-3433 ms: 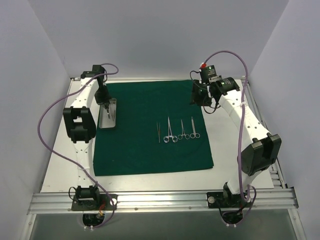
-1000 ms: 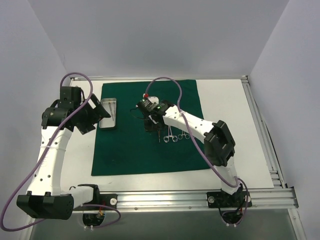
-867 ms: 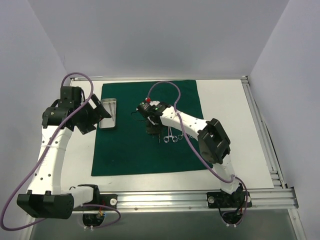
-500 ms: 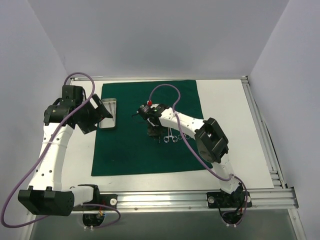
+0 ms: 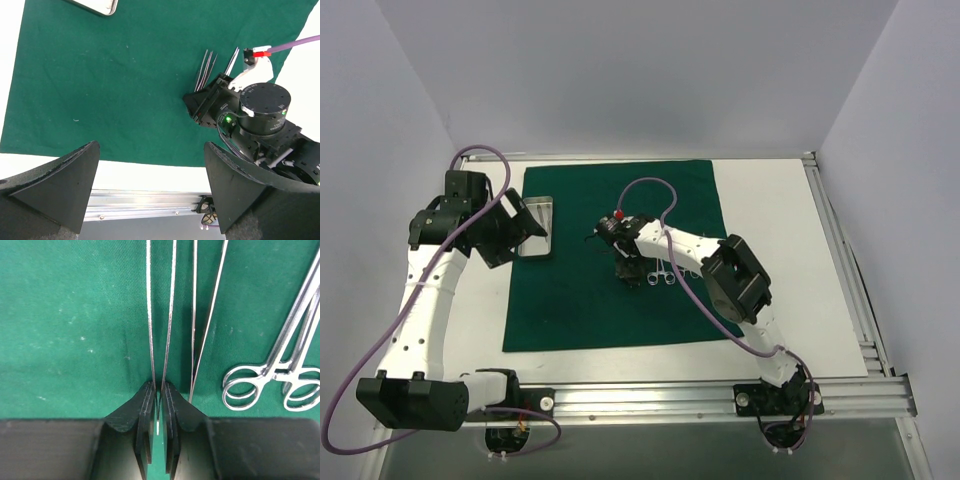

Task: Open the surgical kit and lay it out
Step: Place the medical item in the surgical kit.

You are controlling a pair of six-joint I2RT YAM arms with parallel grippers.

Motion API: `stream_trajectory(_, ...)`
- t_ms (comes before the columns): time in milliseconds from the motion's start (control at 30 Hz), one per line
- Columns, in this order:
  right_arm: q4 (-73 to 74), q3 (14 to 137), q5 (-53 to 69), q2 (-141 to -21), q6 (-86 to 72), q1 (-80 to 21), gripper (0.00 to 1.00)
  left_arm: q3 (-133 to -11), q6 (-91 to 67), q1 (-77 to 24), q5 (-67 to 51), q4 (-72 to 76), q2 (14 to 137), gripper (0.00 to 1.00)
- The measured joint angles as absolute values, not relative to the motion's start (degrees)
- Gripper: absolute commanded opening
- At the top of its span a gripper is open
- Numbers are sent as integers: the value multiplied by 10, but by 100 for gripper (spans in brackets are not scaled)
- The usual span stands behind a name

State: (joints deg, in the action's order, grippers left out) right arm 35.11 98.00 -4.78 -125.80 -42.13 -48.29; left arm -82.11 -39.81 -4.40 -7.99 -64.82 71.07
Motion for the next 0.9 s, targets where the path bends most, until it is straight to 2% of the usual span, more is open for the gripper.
stream_trajectory(200, 346, 979, -38, -1261, -419, -477, 17, -821, -398, -44, -80, -647, 711, 94)
stream_trajectory(533, 343, 979, -23, -1261, -413, -472, 22, -813, -401, -44, -84, -641, 711, 94)
stream_trajectory(700, 340, 980, -17, -1261, -405, -472, 29, -813, -401, -44, -84, -641, 713, 94)
stream_trajectory(767, 340, 980, -16, -1261, -403, -472, 37, -813, -401, -44, -83, -644, 720, 94)
stream_trajectory(900, 352, 989, -15, -1261, -393, -470, 40, -813, -398, -44, -74, -647, 742, 94)
